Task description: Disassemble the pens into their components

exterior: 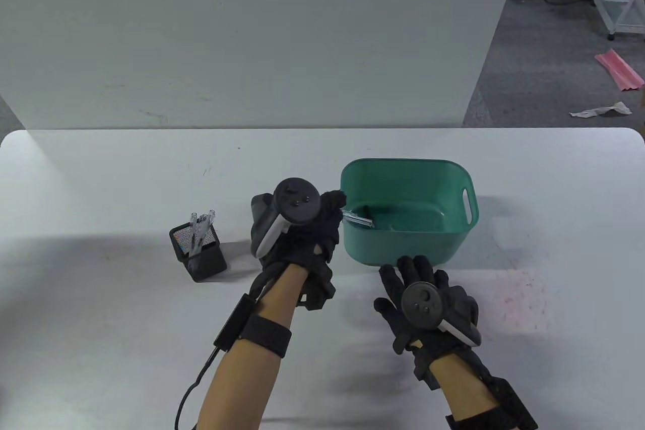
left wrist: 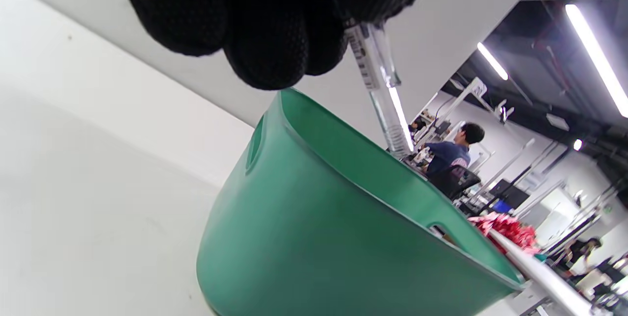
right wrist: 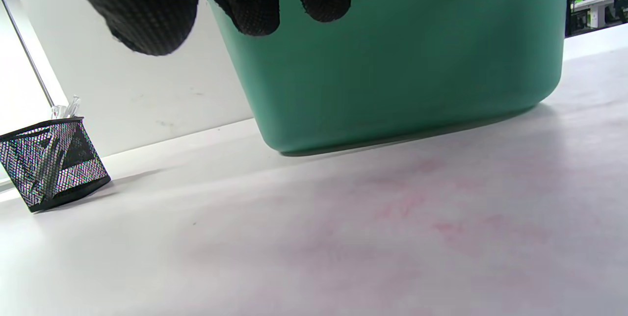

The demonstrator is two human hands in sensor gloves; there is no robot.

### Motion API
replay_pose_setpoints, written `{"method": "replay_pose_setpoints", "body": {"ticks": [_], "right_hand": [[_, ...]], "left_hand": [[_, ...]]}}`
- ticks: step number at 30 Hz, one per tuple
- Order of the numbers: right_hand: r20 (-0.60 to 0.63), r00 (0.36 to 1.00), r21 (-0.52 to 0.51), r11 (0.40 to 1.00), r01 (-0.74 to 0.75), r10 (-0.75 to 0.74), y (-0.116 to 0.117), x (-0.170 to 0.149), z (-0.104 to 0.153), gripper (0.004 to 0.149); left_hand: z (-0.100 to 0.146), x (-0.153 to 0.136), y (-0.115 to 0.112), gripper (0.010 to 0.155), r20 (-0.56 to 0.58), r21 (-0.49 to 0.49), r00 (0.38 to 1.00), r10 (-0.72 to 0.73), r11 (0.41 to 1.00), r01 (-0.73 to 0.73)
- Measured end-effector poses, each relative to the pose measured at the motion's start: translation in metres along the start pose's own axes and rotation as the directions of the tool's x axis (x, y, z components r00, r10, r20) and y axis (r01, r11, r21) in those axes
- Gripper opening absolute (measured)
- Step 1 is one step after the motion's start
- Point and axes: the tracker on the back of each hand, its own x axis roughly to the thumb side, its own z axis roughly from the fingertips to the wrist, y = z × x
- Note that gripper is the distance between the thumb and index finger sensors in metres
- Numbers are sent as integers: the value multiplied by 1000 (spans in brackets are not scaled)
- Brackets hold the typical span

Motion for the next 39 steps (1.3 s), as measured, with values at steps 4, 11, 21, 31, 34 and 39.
{"method": "replay_pose_setpoints", "body": {"ticks": [4, 11, 21, 31, 34, 39], "right_hand": [[0, 1000, 7, 1000, 10, -10, 1, 1, 0, 65], [-14, 999, 38, 999, 29, -29, 5, -2, -1, 64], [-28, 998, 46, 998, 53, -52, 4, -5, -1, 64], [-37, 997, 41, 997, 63, -61, 3, -8, -2, 64], [-41, 997, 40, 997, 70, -69, 2, -10, -1, 64], [-47, 996, 35, 996, 83, -81, -1, -13, -2, 64]], "left_hand": [[-9, 21, -4, 45, 20, 20, 991, -130, 991, 130], [-24, 47, -25, 44, 60, 15, 940, -336, 942, 336], [-37, 51, -46, 43, 21, -25, 872, -489, 872, 489], [-39, 46, -46, 47, 2, -44, 893, -451, 892, 450], [-34, 43, -41, 51, 31, -5, 910, -414, 910, 414], [-19, 33, -20, 53, 102, 74, 934, -342, 939, 335]]}}
